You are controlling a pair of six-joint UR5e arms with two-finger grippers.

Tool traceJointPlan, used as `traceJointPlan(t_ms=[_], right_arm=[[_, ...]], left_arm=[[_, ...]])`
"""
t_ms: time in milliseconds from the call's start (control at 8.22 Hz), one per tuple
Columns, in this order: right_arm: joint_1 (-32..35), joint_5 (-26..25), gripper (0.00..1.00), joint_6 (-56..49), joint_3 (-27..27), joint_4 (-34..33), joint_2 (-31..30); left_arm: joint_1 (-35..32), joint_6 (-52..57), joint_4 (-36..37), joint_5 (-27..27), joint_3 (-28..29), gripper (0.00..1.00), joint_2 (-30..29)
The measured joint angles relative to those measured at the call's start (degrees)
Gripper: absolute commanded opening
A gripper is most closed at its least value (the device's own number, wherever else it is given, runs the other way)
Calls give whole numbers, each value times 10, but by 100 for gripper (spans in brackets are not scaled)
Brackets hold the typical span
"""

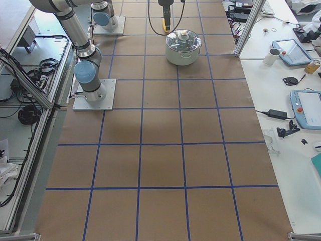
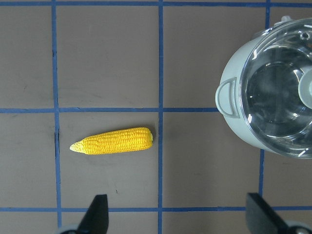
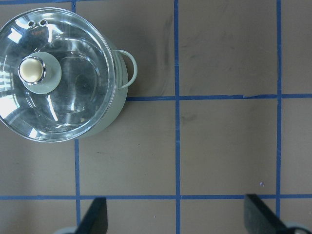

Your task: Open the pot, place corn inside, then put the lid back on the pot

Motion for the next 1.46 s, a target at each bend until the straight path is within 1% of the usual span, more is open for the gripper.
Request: traceJointPlan(t_ms=[730,974,1095,1217,1339,1460], right_arm=[[12,5,100,8,-3,0,4],[9,-6,100,0,-4,-3,4],[9,-13,100,-11,-4,-4,4],[10,-18,100,-17,-2,-4,5],[11,-22,100,-17,1,-5,8],[11,-32,100,-11,-4,-10,29]], left_arm=[[0,-10,4,-4,-4,100,3],[1,-58,10,-4,-22,100,1],[5,-81,23,-4,-44,100,0],[13,-97,58,-5,-73,100,-2],[22,-110,105,-6,-99,100,-6],[30,-127,150,-6,-119,100,-14]])
